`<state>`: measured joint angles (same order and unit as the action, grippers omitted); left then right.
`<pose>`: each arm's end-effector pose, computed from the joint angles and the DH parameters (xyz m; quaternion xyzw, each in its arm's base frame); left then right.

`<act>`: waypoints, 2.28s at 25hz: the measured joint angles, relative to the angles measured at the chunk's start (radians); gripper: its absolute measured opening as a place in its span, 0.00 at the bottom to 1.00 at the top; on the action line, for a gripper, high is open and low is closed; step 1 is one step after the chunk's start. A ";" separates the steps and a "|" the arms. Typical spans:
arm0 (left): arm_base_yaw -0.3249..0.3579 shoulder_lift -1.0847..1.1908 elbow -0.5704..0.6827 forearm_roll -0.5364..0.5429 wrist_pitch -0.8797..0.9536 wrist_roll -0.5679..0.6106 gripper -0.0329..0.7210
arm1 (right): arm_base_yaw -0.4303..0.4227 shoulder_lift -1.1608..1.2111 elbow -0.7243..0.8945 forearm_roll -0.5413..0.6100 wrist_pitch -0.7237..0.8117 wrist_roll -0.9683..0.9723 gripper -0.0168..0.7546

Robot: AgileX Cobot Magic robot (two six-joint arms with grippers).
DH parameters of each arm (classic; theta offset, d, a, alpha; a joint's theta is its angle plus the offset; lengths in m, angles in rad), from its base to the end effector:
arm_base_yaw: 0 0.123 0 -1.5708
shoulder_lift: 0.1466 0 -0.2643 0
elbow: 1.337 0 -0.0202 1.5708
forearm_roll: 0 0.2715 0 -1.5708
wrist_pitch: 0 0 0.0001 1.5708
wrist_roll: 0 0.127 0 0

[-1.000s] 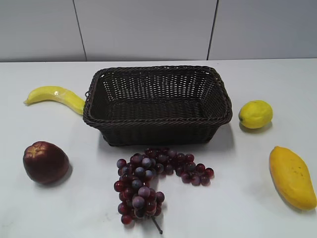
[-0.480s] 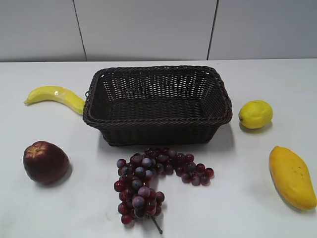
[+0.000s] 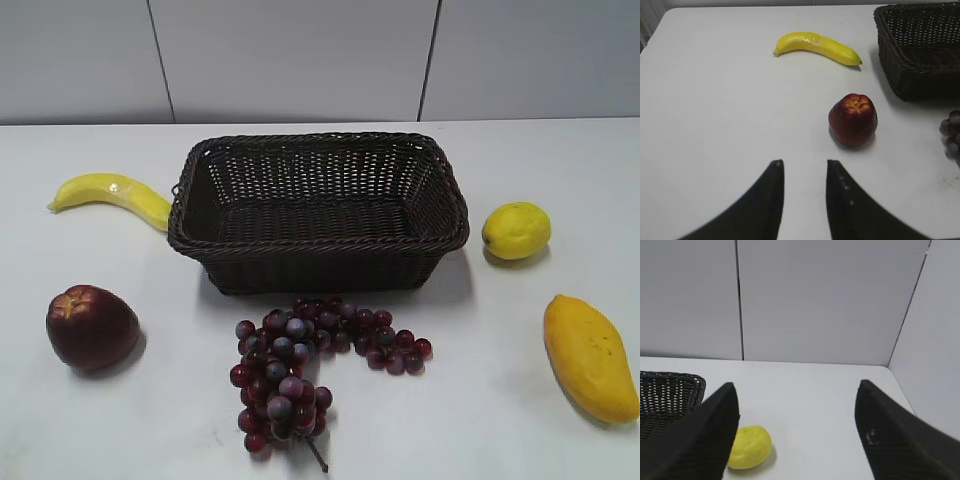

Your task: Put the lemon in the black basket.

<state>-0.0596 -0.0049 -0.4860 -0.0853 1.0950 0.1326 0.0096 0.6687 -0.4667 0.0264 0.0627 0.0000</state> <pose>0.0641 -0.0135 0.2631 0.0850 0.8594 -0.0242 0.5037 0.2158 0.0023 0.2818 0.0059 0.7670 0.0122 0.6415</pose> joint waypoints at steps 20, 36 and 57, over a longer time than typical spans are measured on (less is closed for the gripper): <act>0.000 0.000 0.000 0.000 0.000 0.000 0.35 | 0.010 1.032 -0.590 0.497 0.522 -0.028 0.88; 0.000 0.000 0.000 0.000 0.000 0.000 0.35 | 0.011 1.303 -0.623 0.605 0.361 0.059 0.88; 0.000 0.000 0.000 0.000 0.000 0.000 0.35 | 0.017 1.308 -1.162 0.505 0.959 -0.093 0.80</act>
<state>-0.0596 -0.0049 -0.4860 -0.0853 1.0950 0.1325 0.0268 1.9768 -1.6288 0.5317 1.0214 -0.0930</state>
